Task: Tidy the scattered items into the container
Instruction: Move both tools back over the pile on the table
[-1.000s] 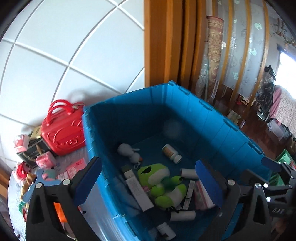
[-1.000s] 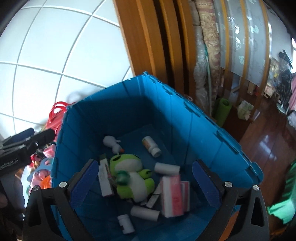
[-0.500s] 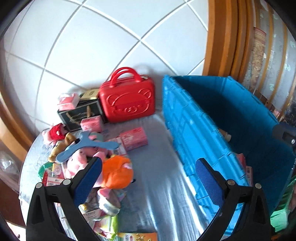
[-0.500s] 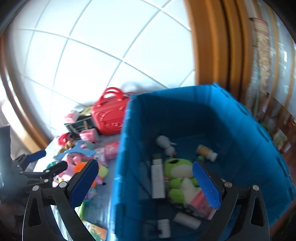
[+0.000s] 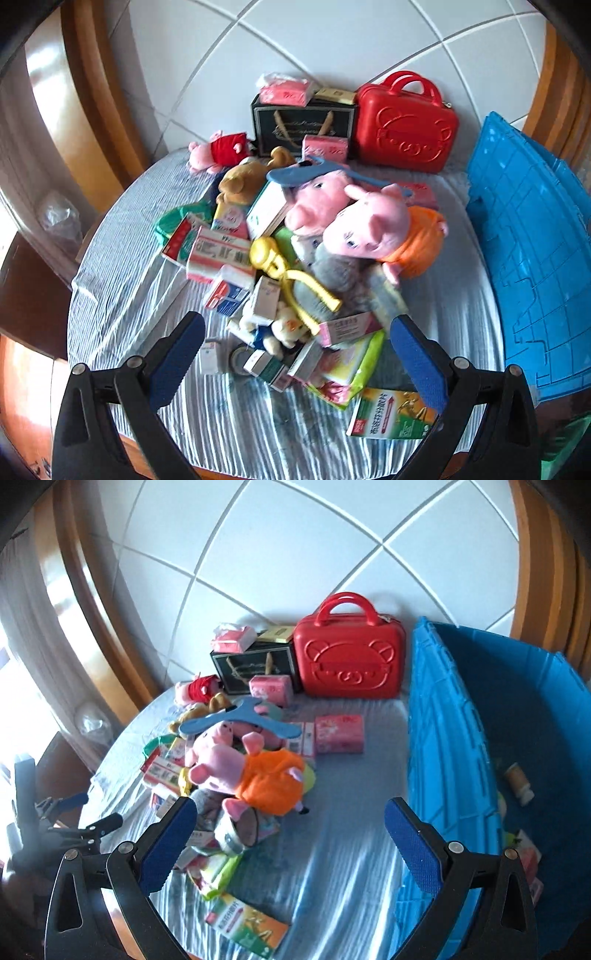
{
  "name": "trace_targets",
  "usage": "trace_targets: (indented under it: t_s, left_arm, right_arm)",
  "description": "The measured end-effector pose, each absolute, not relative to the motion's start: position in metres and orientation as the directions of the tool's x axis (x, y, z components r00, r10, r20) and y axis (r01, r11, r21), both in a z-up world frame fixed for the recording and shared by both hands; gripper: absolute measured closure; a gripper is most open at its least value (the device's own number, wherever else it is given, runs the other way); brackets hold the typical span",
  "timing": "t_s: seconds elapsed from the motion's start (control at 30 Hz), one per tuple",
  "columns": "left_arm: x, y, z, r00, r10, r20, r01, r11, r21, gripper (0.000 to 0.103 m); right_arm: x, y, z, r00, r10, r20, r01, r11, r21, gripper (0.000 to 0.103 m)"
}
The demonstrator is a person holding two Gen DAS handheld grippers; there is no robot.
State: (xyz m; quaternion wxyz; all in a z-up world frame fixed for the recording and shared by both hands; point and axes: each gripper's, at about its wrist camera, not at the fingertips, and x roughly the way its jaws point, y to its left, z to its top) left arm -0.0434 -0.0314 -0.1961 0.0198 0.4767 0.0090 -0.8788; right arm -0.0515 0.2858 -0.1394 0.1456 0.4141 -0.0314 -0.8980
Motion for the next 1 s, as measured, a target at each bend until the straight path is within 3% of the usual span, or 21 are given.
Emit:
trace_targets:
  t_s: [0.63, 1.0]
  left_arm:
    - [-0.023, -0.160, -0.310, -0.386, -0.056, -0.921, 0.152, -0.988, -0.003, 0.001]
    - [-0.057, -0.176, -0.391, -0.367, -0.036, -0.929, 0.126, -0.992, -0.011, 0.018]
  right_arm:
    - [-0.068, 0.163, -0.228, -0.500, -0.260, -0.826, 0.308, -0.945, 0.111, 0.000]
    - [-0.115, 0.117, -0.282, -0.542, -0.161, -0.825, 0.372, -0.926, -0.064, 0.000]
